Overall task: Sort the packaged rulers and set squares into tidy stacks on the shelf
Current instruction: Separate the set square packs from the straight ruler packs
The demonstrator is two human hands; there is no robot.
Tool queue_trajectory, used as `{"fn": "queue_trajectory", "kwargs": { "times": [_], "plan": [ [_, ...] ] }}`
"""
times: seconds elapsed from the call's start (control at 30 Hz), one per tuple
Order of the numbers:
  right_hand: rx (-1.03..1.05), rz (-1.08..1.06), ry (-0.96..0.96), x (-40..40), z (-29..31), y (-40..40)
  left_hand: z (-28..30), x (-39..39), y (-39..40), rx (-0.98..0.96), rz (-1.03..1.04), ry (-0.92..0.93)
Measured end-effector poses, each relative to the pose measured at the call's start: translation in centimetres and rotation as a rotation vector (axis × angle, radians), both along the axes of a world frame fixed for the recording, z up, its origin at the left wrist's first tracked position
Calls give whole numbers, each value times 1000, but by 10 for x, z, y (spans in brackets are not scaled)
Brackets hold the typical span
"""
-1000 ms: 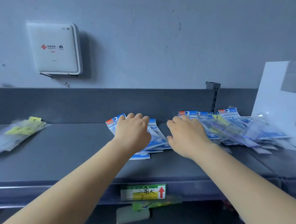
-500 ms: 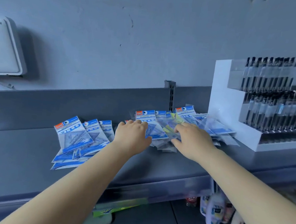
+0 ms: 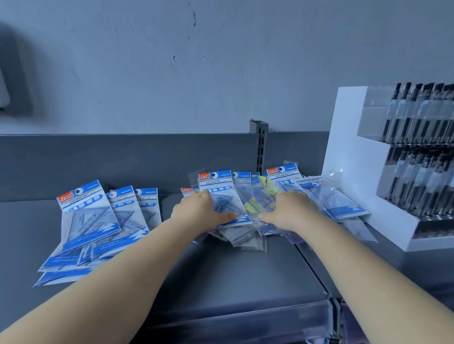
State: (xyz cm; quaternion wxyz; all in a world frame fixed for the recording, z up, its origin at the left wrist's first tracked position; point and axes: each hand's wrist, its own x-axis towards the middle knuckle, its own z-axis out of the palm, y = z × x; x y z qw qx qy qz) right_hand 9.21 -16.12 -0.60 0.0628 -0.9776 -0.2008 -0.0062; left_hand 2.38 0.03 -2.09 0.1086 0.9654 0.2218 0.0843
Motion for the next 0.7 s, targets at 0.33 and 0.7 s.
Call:
{"fn": "queue_trajectory", "kwargs": {
  "times": [0.33, 0.7],
  "plan": [
    [149, -17, 200, 9, 13, 9, 6, -5, 12, -206, 17, -34],
    [509, -9, 35, 11, 8, 2, 14, -17, 22, -449, 76, -241]
  ]
}}
